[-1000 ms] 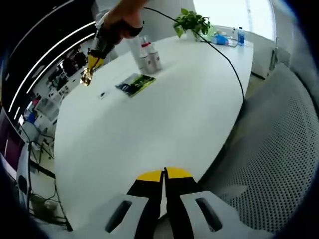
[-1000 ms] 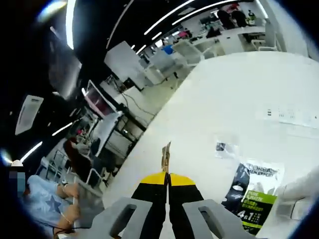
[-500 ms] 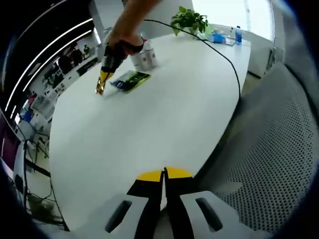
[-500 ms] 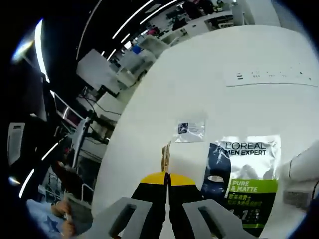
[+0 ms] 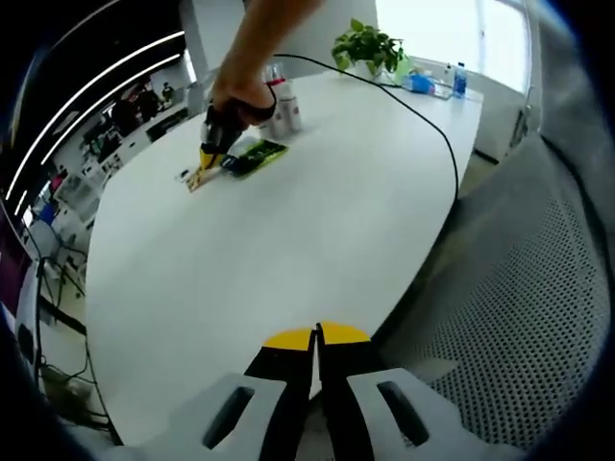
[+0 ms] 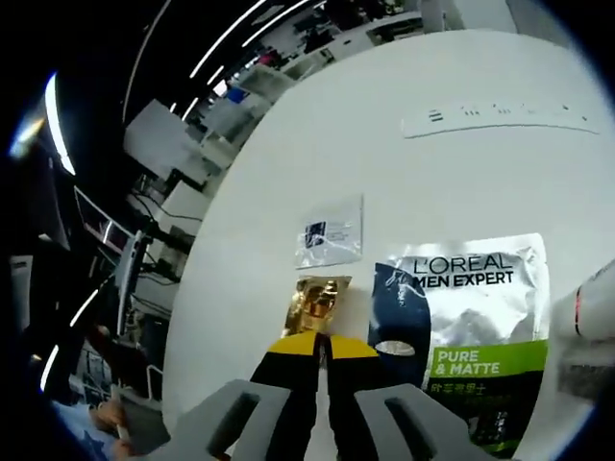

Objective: Arrange the skincare products in the storage area until every visible bottle or jar stands upright without overlapping.

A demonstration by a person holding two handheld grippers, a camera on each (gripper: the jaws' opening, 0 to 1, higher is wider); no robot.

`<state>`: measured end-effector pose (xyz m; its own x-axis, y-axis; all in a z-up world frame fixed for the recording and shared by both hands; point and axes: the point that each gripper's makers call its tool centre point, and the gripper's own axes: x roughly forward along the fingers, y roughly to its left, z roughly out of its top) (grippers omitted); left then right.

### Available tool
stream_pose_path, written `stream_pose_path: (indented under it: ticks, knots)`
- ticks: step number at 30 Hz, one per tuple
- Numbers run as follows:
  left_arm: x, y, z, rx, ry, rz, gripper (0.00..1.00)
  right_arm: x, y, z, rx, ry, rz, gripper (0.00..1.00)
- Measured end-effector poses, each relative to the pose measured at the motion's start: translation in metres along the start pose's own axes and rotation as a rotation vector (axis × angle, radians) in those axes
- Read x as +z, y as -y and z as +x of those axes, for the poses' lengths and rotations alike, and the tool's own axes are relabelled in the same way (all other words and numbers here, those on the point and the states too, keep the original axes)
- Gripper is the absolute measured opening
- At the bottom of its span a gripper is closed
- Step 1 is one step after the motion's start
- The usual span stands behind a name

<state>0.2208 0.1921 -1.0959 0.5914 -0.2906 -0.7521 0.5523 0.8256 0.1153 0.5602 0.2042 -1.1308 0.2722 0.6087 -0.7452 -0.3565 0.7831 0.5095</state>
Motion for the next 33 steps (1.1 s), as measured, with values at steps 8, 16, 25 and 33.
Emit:
stream_pose_path:
  ticks: [8,16,25,33]
  knots:
    - [-0.001,0.0,0.0,0.001,-0.007,0.001,0.0,0.0,0.005,0.001,-0.052,-0.019,-0.095,0.02]
    - [-0.001,0.0,0.0,0.003,-0.008,0.013,0.0,0.004,0.007,-0.006,-0.115,-0.029,-0.261,0.13]
    - [-0.002,-0.001,0.0,0.006,-0.013,0.02,0.0,0.037,-0.015,-0.01,-0.088,0.039,-0.353,0.19]
    - [-0.004,-0.002,0.0,0.009,-0.02,0.019,0.0,0.077,-0.018,0.003,-0.117,0.05,-0.377,0.3]
